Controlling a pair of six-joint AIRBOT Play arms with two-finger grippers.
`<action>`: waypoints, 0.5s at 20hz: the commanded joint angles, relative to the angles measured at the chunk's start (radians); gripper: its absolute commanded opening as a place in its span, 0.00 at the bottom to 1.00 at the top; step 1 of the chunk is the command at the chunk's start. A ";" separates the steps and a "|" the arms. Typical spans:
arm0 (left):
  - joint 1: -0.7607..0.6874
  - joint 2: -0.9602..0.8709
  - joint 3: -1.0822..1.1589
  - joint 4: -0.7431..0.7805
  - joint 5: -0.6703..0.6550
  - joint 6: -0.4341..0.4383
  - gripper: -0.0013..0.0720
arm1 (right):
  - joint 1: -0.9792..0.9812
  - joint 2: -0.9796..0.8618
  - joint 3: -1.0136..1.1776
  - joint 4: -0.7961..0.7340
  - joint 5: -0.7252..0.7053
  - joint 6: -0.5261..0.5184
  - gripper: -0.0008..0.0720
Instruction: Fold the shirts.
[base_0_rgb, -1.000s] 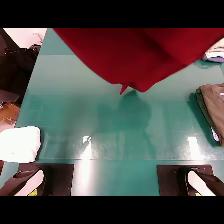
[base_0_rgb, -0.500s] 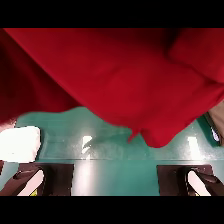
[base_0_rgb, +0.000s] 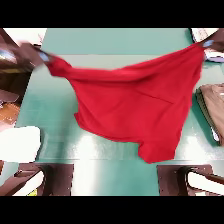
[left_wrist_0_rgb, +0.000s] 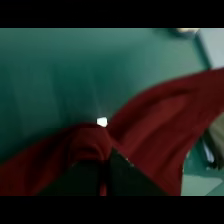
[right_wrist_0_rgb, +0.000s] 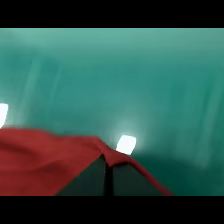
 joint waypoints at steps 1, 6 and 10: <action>-0.040 -0.146 -0.197 0.017 0.187 0.051 0.06 | 0.068 -0.166 -0.100 -0.001 -0.158 -0.021 0.03; -0.040 -0.416 -0.068 -0.113 0.270 0.199 0.06 | 0.076 -0.291 -0.053 0.000 -0.319 -0.021 0.04; -0.016 -0.475 0.044 -0.112 0.241 0.204 0.91 | 0.025 -0.310 0.031 0.010 -0.300 -0.020 0.60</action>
